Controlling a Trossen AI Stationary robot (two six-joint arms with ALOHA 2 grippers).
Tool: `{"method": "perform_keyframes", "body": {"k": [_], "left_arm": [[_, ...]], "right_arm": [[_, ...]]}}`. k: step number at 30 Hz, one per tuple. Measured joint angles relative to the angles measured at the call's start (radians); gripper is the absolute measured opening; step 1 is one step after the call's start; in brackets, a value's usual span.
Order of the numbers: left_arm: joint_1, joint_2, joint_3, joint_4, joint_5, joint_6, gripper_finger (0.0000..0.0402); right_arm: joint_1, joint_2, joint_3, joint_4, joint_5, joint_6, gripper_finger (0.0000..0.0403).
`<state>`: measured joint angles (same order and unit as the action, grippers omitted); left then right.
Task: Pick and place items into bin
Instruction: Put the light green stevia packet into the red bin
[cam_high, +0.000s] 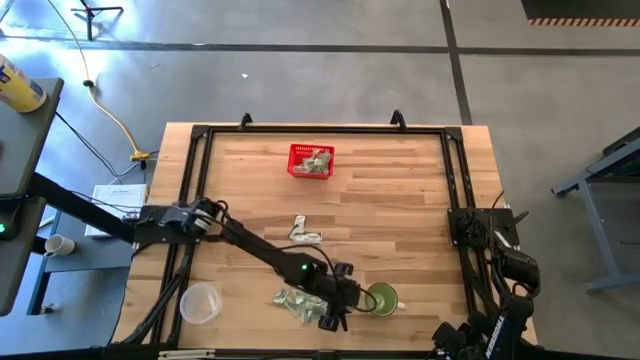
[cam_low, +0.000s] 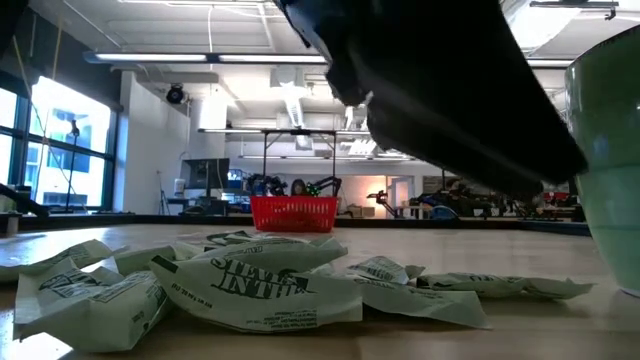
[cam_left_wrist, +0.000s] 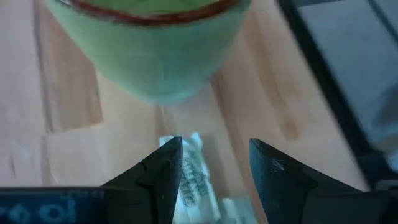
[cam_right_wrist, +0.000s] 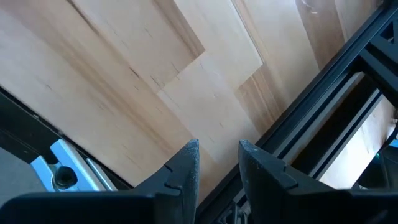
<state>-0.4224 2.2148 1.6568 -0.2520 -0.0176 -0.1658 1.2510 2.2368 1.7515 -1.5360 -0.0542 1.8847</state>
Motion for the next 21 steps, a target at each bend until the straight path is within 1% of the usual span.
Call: {"method": "perform_keyframes", "body": {"k": [3,5,7,8,14,16,17,19,21], "left_arm": [[-0.005,0.010,-0.002,-0.005,-0.055,-0.018,0.0220],[-0.004,0.026,0.004,0.016,-0.064,-0.015,0.0220],[-0.005,0.036,-0.001,-0.028,-0.078,0.006,0.0220],[-0.005,0.050,0.000,-0.022,-0.085,0.006,0.0220],[-0.004,0.068,0.001,-0.034,-0.090,-0.022,0.0216],[-0.004,0.068,0.003,-0.038,-0.093,-0.022,0.0198],[-0.004,0.068,0.003,-0.042,-0.094,-0.022,0.0183],[-0.003,0.068,0.003,-0.046,-0.096,-0.019,0.0145],[0.004,0.068,0.003,-0.050,-0.095,-0.004,0.0099]], "right_arm": [[0.000,0.000,0.000,0.000,-0.007,0.001,0.0103],[0.001,0.000,0.000,-0.003,-0.006,0.001,0.0103],[0.001,0.000,0.000,-0.008,-0.003,0.001,0.0103],[0.001,0.000,0.000,-0.012,-0.003,0.001,0.0103],[0.001,0.000,0.001,-0.018,-0.002,0.001,0.0103],[0.002,0.000,0.001,-0.018,-0.002,0.000,0.0103],[0.003,0.000,0.001,-0.018,-0.003,0.000,0.0103],[0.004,0.000,0.001,-0.018,-0.003,0.000,0.0103],[0.004,0.000,0.001,-0.019,-0.004,0.000,0.0103]]}}
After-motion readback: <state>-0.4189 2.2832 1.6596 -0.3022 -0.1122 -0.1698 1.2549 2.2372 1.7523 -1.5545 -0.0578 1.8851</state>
